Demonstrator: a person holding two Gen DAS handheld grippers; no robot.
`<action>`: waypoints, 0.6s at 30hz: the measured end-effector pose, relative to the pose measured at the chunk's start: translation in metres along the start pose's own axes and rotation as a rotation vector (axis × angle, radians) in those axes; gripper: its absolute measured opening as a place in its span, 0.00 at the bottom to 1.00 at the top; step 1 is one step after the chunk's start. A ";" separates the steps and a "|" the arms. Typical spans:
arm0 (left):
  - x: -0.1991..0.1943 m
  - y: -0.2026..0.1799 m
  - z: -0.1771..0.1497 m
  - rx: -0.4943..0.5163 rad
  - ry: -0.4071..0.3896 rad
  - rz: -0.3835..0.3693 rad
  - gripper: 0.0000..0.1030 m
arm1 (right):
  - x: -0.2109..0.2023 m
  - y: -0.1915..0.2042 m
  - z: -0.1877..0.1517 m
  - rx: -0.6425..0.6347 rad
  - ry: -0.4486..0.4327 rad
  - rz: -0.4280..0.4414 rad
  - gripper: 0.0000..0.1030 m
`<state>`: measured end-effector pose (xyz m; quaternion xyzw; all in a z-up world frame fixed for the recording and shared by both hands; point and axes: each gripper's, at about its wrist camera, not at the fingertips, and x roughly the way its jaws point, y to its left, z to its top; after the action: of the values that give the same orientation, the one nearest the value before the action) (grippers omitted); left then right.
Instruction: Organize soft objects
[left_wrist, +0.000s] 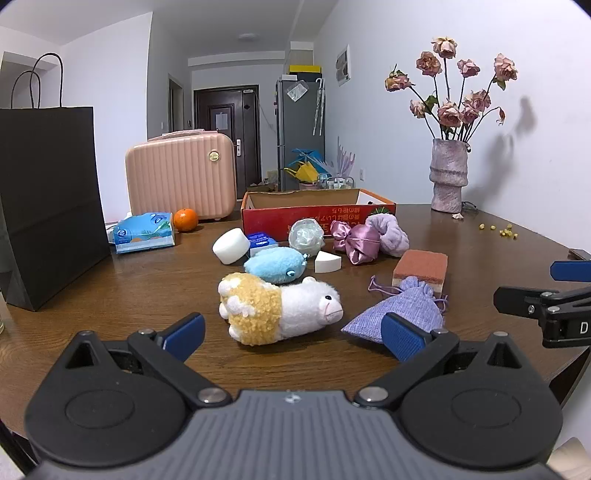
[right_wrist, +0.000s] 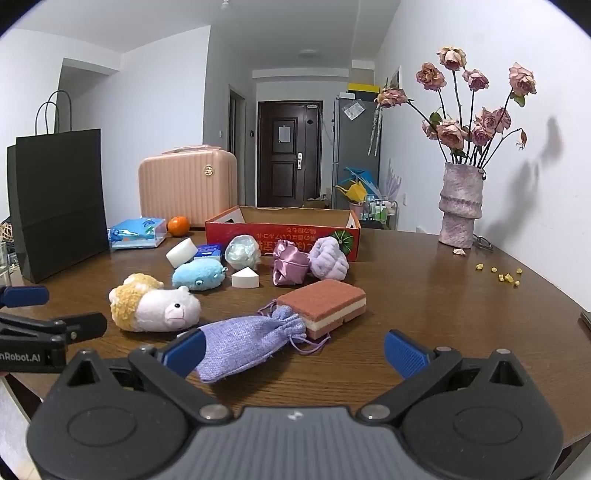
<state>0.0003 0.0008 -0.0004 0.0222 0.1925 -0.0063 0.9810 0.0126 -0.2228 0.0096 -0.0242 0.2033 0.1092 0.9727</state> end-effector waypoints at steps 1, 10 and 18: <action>0.000 0.000 0.000 0.000 0.000 0.000 1.00 | 0.000 0.000 0.000 0.000 0.000 0.000 1.00; 0.000 0.000 0.000 -0.001 -0.001 0.000 1.00 | 0.001 0.002 0.000 -0.002 0.001 0.001 1.00; 0.000 0.000 0.000 -0.001 -0.002 -0.001 1.00 | 0.000 0.003 0.001 -0.005 0.000 0.001 1.00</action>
<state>0.0004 0.0011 -0.0005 0.0214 0.1914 -0.0066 0.9813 0.0122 -0.2193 0.0102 -0.0264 0.2030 0.1102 0.9726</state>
